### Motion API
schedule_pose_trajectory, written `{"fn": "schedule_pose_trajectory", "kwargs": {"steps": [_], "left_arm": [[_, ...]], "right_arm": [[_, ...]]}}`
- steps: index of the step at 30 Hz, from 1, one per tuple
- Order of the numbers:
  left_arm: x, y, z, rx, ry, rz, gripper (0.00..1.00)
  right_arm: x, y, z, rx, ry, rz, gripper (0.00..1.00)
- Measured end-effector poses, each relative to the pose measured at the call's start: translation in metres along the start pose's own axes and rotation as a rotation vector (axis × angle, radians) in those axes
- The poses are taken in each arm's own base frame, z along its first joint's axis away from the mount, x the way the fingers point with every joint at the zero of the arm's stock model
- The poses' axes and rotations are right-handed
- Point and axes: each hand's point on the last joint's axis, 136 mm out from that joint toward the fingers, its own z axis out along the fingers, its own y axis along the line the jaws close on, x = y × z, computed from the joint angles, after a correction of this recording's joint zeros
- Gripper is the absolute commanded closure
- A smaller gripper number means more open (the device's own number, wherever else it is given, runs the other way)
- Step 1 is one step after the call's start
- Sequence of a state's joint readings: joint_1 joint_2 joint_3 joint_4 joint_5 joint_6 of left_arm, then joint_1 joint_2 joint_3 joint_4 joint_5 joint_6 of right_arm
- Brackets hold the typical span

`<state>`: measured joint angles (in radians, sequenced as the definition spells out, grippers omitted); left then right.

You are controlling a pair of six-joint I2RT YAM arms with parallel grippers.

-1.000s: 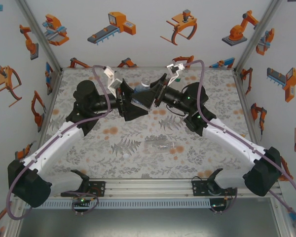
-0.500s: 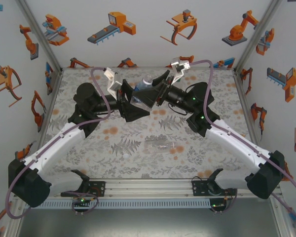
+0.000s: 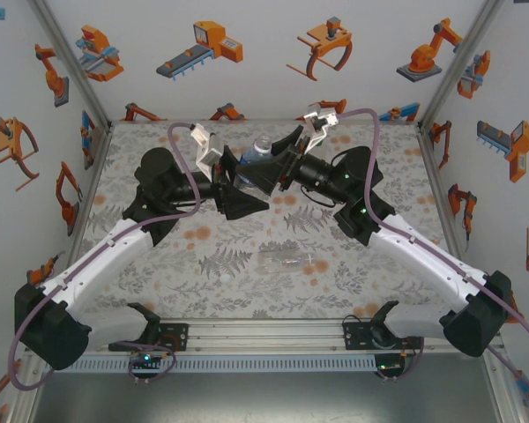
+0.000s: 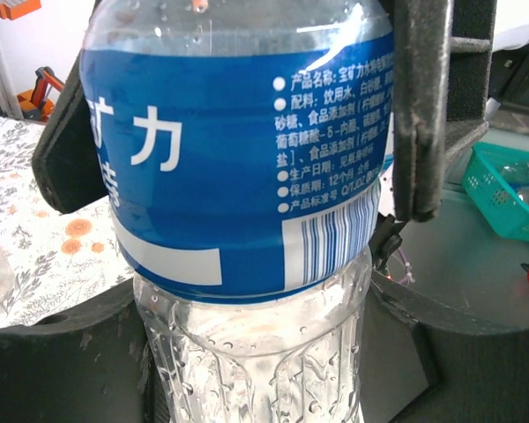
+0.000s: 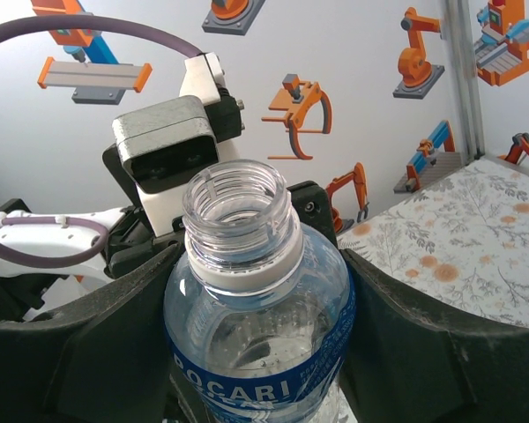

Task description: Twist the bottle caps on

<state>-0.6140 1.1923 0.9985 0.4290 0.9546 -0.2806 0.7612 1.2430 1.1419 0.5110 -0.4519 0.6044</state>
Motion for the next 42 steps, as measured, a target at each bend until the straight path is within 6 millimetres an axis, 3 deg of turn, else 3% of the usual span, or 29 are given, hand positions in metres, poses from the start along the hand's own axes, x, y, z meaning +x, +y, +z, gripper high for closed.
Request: {"fn": "schedule_pose_trajectory", "kwargs": {"steps": [6, 12, 17, 22, 26, 29, 32, 42], "left_arm": [[0.002, 0.0, 0.0, 0.0, 0.006, 0.002, 0.55], [0.008, 0.001, 0.0, -0.005, 0.034, 0.009, 0.6], [0.018, 0.006, -0.001, -0.036, 0.095, 0.023, 0.64], [0.019, 0.011, -0.01, -0.08, 0.145, 0.055, 0.73], [0.021, 0.028, -0.026, -0.152, 0.178, 0.055, 0.84], [0.026, 0.043, -0.041, -0.21, 0.199, 0.039, 0.94], [0.029, 0.057, -0.056, -0.27, 0.22, 0.022, 0.99], [0.035, 0.079, -0.089, -0.35, 0.264, -0.005, 1.0]], "right_arm": [[0.001, 0.0, 0.0, 0.001, 0.006, -0.008, 0.54], [0.006, -0.001, 0.001, 0.018, 0.026, -0.014, 0.28], [0.0, 0.0, -0.005, 0.053, 0.03, -0.052, 0.22], [-0.019, 0.008, -0.019, 0.114, 0.019, -0.145, 0.21], [-0.041, 0.01, -0.035, 0.205, -0.005, -0.227, 0.21], [-0.043, -0.004, -0.048, 0.322, 0.014, -0.262, 0.22], [-0.031, -0.026, -0.058, 0.436, 0.071, -0.271, 0.22], [0.049, -0.117, -0.105, 0.765, 0.335, -0.204, 0.25]]}}
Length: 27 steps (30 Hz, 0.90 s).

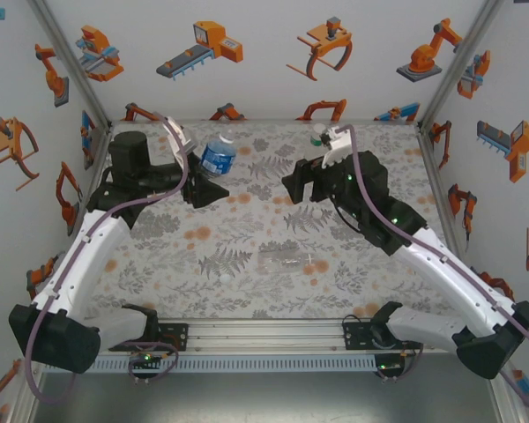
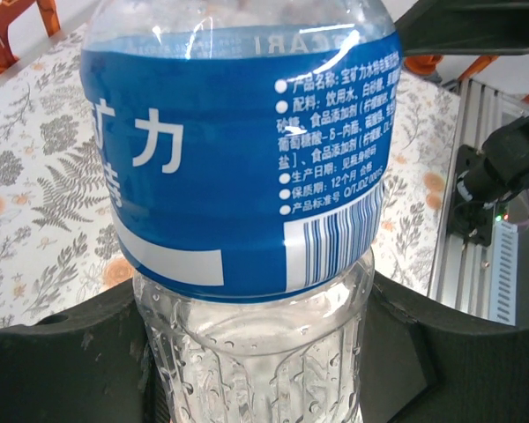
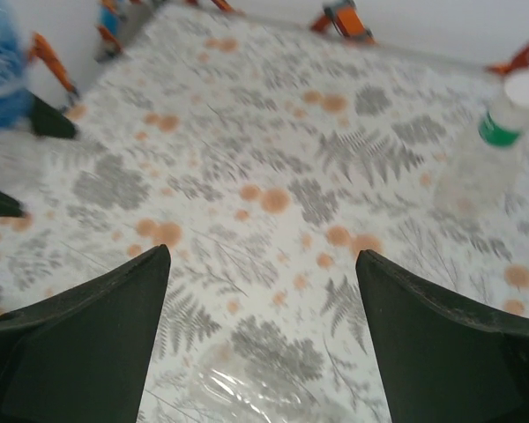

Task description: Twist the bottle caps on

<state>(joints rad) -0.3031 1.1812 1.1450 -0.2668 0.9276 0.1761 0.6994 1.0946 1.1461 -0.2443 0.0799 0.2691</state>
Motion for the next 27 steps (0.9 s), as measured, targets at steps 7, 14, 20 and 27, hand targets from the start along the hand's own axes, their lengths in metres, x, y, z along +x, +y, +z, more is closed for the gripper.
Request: {"fn": "schedule_pose_trajectory", "kwargs": {"steps": [7, 14, 20, 27], "left_arm": [[0.02, 0.005, 0.003, -0.014, 0.047, 0.033, 1.0], [0.06, 0.022, 0.007, -0.098, 0.116, -0.002, 1.0], [0.065, 0.034, 0.006, -0.166, 0.125, 0.012, 1.0], [0.063, 0.04, 0.004, -0.207, 0.122, 0.028, 1.0]], "right_arm": [[0.07, -0.051, 0.026, 0.166, 0.222, 0.076, 0.34], [0.146, -0.101, 0.051, 0.308, 0.445, 0.181, 0.4], [0.19, -0.118, 0.068, 0.353, 0.573, 0.233, 0.45], [0.226, -0.142, 0.087, 0.402, 0.674, 0.257, 0.49]]}}
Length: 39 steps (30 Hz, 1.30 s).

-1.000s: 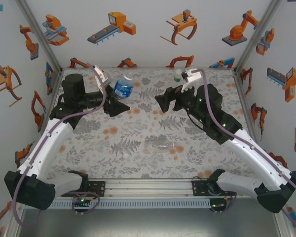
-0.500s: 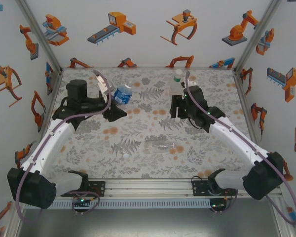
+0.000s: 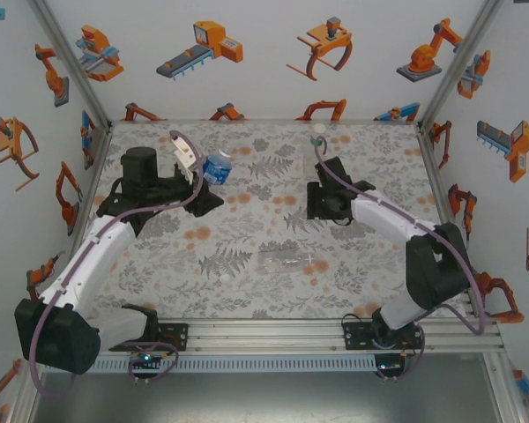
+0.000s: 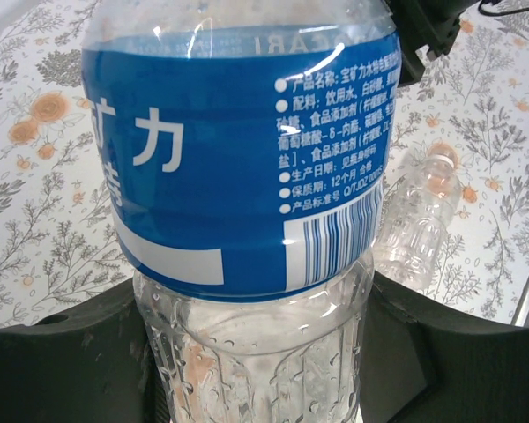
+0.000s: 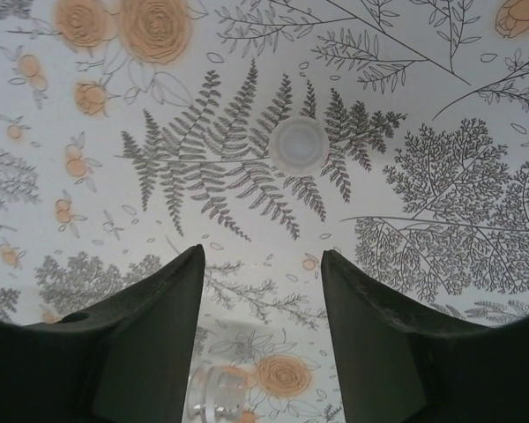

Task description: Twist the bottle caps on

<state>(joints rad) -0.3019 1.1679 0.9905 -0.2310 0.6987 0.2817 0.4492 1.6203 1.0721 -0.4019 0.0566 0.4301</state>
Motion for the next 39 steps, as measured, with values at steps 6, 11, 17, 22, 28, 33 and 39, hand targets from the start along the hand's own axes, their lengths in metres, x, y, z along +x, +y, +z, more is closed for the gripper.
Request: {"fn": "schedule_pose_trajectory", "kwargs": {"steps": [6, 11, 17, 22, 28, 33, 39], "left_arm": [[0.0, 0.001, 0.0, -0.006, 0.002, 0.0, 1.0], [0.001, 0.001, 0.0, -0.007, 0.003, 0.0, 1.0], [0.001, 0.001, 0.0, -0.007, 0.004, -0.002, 1.0], [0.003, 0.002, 0.002, -0.005, 0.009, -0.006, 1.0], [0.004, 0.003, 0.003, -0.006, 0.012, -0.008, 1.0], [0.005, 0.004, 0.004, -0.006, 0.015, -0.011, 1.0], [0.005, 0.004, 0.004, -0.006, 0.016, -0.011, 1.0]], "right_arm": [[-0.009, -0.005, 0.019, 0.023, 0.01, 0.003, 0.49], [-0.014, -0.008, 0.029, 0.032, 0.017, 0.004, 0.49], [-0.011, -0.017, 0.043, 0.046, 0.043, 0.015, 0.49], [-0.007, -0.019, 0.055, 0.045, 0.061, 0.018, 0.5], [-0.009, -0.017, 0.059, 0.035, 0.056, 0.011, 0.54], [-0.009, -0.017, 0.059, 0.035, 0.055, 0.008, 0.59], [-0.009, -0.017, 0.059, 0.035, 0.056, 0.007, 0.62]]}}
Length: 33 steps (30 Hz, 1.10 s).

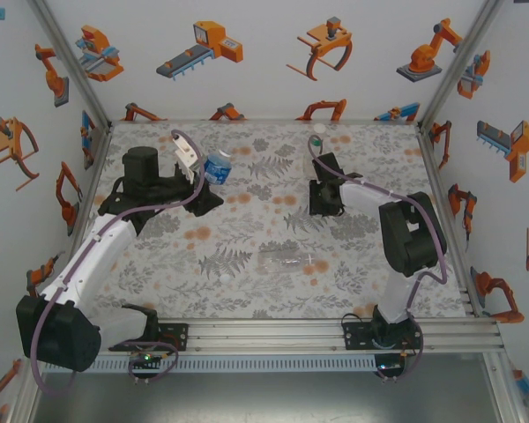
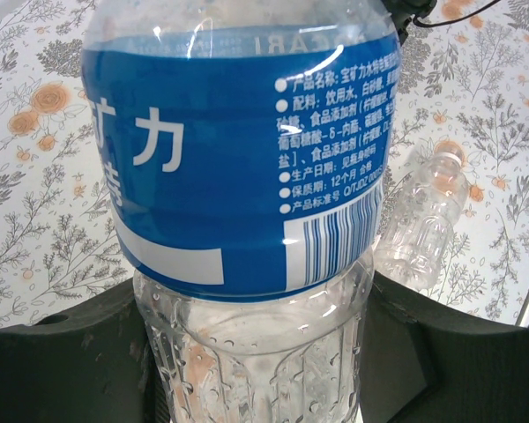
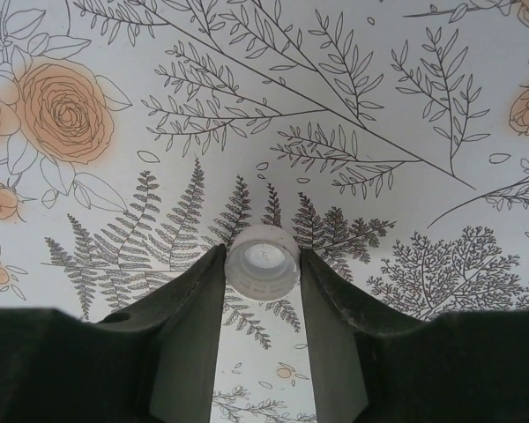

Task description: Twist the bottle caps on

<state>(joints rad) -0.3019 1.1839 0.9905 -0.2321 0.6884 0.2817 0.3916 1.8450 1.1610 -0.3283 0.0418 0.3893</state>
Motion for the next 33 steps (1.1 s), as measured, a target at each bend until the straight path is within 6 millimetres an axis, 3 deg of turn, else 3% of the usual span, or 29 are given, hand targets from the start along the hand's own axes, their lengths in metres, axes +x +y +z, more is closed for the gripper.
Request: {"fn": "schedule_pose_trajectory", "kwargs": {"steps": [5, 14, 18, 24, 33], "left_arm": [[0.0, 0.0, 0.0, 0.0, 0.0, 0.0, 1.0], [0.0, 0.0, 0.0, 0.0, 0.0, 0.0, 1.0], [0.0, 0.0, 0.0, 0.0, 0.0, 0.0, 1.0], [0.0, 0.0, 0.0, 0.0, 0.0, 0.0, 1.0], [0.0, 0.0, 0.0, 0.0, 0.0, 0.0, 1.0]], "right_arm": [[0.004, 0.015, -0.002, -0.015, 0.005, -0.026, 0.63], [0.006, 0.099, -0.021, -0.121, -0.032, -0.151, 0.63], [0.013, 0.126, -0.017, -0.145, -0.023, -0.19, 0.63], [0.033, 0.133, 0.002, -0.129, 0.03, -0.215, 0.63], [0.027, 0.132, 0.0, -0.104, 0.018, -0.213, 0.57]]}}
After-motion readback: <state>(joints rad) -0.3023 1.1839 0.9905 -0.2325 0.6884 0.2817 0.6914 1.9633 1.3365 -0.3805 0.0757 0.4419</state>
